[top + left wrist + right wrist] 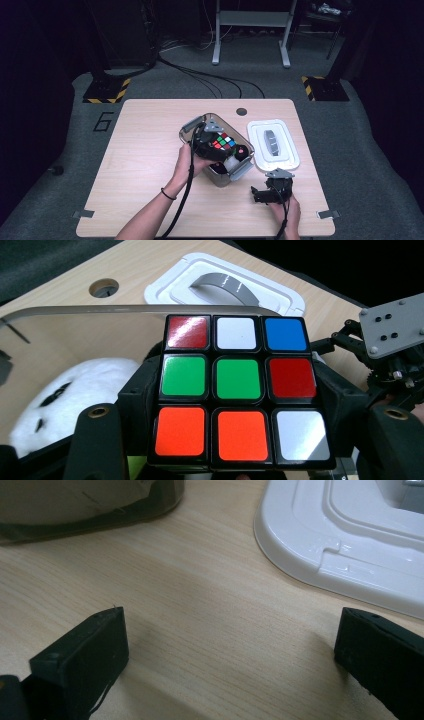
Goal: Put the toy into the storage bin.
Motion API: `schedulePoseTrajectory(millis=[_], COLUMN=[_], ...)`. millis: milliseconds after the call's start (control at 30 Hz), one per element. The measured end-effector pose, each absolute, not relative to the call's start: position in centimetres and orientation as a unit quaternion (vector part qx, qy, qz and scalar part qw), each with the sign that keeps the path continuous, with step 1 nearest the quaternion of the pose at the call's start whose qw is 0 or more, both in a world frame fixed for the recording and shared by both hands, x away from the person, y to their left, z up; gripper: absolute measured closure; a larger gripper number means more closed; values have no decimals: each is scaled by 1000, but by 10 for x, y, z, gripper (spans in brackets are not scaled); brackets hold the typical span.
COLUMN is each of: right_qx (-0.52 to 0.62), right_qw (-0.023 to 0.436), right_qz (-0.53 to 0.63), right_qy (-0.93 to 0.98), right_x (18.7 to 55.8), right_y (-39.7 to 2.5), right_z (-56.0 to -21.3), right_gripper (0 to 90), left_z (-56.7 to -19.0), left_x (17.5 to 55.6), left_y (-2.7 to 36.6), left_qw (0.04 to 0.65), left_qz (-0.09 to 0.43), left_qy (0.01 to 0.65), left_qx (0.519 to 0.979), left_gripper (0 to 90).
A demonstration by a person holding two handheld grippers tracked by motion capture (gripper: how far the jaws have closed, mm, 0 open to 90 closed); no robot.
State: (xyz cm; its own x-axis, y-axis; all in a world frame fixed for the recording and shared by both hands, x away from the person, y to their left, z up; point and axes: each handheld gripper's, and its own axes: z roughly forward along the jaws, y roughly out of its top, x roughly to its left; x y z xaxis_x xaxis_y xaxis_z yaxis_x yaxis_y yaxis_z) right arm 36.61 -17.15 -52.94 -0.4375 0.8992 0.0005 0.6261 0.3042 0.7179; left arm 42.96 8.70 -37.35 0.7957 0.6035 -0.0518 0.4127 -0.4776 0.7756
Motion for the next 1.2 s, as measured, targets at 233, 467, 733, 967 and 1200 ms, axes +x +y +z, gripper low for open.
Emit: schedulePoseTrajectory(millis=[233, 467, 733, 967, 1200], right_qx=[488, 488, 488, 486, 488], right_qw=[207, 206, 206, 206, 207], right_qz=[331, 331, 331, 332, 332], right_qy=[781, 781, 781, 782, 780], right_x=[366, 366, 366, 366, 366], right_y=[-171, -171, -171, -172, -171], right_z=[-529, -529, -529, -529, -529], right_gripper=[1, 1, 2, 6, 7], left_z=[-384, -392, -395, -394, -380], left_x=[430, 429, 423, 421, 417], left_y=[80, 75, 69, 71, 83], left_qw=[408, 404, 383, 389, 414], left_qz=[103, 103, 129, 124, 115], left_qy=[294, 292, 273, 262, 262], left_qx=[858, 861, 873, 875, 864], left_gripper=[340, 340, 340, 313, 212])
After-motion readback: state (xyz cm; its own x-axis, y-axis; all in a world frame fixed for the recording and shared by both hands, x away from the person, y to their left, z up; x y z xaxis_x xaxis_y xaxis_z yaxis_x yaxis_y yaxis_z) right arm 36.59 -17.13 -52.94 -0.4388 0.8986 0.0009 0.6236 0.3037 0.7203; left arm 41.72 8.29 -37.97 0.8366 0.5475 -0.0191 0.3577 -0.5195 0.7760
